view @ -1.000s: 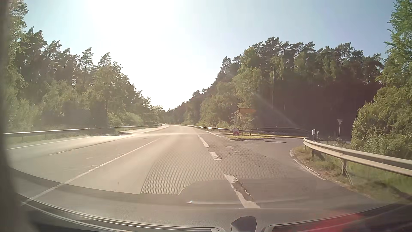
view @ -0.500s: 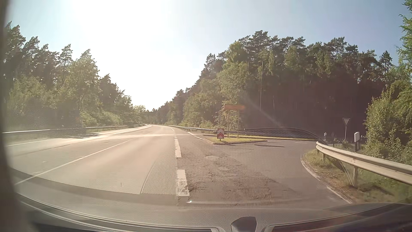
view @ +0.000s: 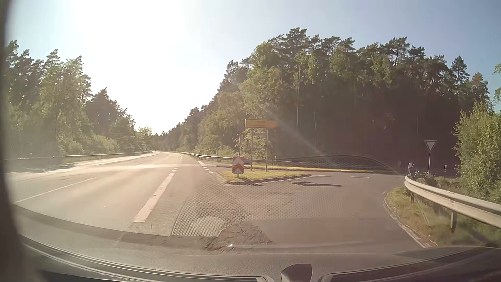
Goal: Follow the waypoints while adhering to traffic rules and regulations
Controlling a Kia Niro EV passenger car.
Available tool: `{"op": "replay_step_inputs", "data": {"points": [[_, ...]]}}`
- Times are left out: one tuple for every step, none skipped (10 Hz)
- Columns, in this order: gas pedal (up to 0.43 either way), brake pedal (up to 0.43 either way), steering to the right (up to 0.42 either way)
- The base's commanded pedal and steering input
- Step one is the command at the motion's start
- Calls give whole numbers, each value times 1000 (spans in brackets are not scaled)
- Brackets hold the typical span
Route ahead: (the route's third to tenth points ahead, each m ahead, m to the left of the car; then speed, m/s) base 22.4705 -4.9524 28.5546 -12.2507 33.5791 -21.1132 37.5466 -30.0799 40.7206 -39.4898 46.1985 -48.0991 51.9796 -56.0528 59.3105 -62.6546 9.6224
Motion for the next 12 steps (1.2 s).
{"op": "replay_step_inputs", "data": {"points": [[0, 6, 90], [0, 6, 99], [0, 6, 105], [0, 6, 109], [0, 6, 113], [0, 6, 113], [0, 6, 114], [0, 6, 117], [0, 6, 122], [0, 6, 133], [0, 6, 148], [0, 6, 159]]}}
